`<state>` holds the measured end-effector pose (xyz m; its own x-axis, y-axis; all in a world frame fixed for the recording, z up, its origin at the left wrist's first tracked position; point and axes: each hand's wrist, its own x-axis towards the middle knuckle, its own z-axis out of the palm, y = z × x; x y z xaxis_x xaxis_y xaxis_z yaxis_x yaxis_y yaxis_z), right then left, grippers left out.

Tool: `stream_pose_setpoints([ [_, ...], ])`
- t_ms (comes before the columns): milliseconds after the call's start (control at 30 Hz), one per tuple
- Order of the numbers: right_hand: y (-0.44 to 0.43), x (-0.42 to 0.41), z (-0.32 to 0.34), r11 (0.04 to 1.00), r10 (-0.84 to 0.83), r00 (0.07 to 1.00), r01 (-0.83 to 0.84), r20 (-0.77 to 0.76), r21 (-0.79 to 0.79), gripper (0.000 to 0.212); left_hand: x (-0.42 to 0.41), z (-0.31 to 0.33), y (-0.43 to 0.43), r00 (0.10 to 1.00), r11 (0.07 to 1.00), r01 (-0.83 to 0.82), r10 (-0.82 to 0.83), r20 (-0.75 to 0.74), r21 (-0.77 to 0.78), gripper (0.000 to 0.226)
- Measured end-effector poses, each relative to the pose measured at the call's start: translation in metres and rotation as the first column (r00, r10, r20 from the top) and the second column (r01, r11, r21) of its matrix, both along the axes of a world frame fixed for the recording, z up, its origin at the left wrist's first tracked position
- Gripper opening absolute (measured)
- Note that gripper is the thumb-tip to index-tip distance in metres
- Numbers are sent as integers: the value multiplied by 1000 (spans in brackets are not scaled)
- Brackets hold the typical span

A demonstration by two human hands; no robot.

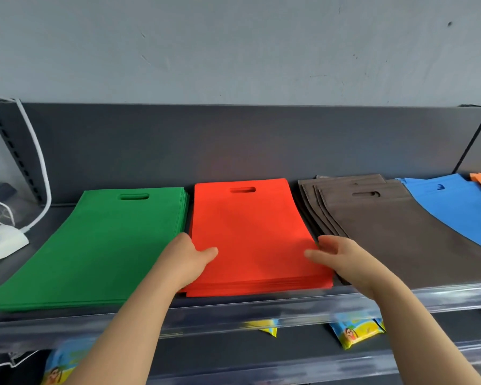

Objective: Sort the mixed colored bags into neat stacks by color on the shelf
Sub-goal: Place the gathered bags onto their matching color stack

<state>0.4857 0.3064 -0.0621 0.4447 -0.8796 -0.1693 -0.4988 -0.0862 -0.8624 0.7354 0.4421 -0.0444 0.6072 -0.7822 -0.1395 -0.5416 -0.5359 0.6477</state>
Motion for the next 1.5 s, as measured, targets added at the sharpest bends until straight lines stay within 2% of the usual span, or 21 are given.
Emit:
stream_pose_setpoints([
  [67, -9, 7, 3, 997, -74, 996, 73, -38, -37, 65, 4, 6, -14, 1000, 1000, -7, 7, 2, 13, 52],
  [133, -17, 18, 6, 997, -70, 996, 68, -58, -43, 45, 7, 12, -29, 1000, 1000, 1, 0, -23, 29, 38],
  [233, -28, 30, 9, 992, -108, 986, 99, -124, -82, 49, 12, 11, -48, 999, 993, 6, 0, -46, 115, 45],
  [367, -46, 37, 8, 989, -133, 979, 121, -153, -88, 44, 20, 6, -66, 1000, 988, 3, 2, -29, 156, 39],
  [500, -57, 45, 4, 988, -151, 977, 143, -148, -60, 40, 34, 6, -89, 998, 994, -48, 53, -41, 96, 24],
  [567, -63, 46, 1, 985, -172, 977, 169, -129, -38, 38, 43, 6, -97, 982, 995, -88, 94, -165, 45, 19],
  [667, -66, 49, -3, 975, -215, 972, 219, -95, 30, 30, 44, 1, -99, 912, 993, -121, 111, -395, 1, 29],
  [733, -70, 51, -7, 970, -220, 974, 225, -60, 91, 28, 42, -2, -105, 903, 988, -140, 102, -418, -61, 27],
  [833, -70, 53, -7, 963, -245, 970, 242, 10, 115, 21, 35, 3, -106, 891, 956, -173, 50, -451, -237, 25],
  [900, -67, 52, -4, 962, -266, 956, 255, 123, 98, 16, 33, 10, -101, 906, 919, -170, 4, -423, -355, 29],
  [967, -65, 53, 6, 965, -260, 930, 258, 261, 41, 20, 32, 21, -92, 928, 863, -159, -34, -370, -479, 34],
  [1100, -69, 51, 48, 931, -175, 899, 284, 401, -231, 37, 34, 57, -77, 965, 745, -106, -83, -249, -659, 38],
  [1167, -71, 51, 69, 902, -135, 882, 298, 451, -313, 42, 36, 76, -73, 986, 719, -45, -79, -145, -693, 33],
  [1300, -65, 60, 89, 885, -110, 860, 313, 499, -344, 38, 25, 90, -66, 999, 736, 42, -21, 40, -676, 18],
  [1500, -49, 64, 90, 868, -136, 838, 358, 529, -345, 28, 16, 76, -62, 995, 706, 82, -17, 98, -704, 18],
])
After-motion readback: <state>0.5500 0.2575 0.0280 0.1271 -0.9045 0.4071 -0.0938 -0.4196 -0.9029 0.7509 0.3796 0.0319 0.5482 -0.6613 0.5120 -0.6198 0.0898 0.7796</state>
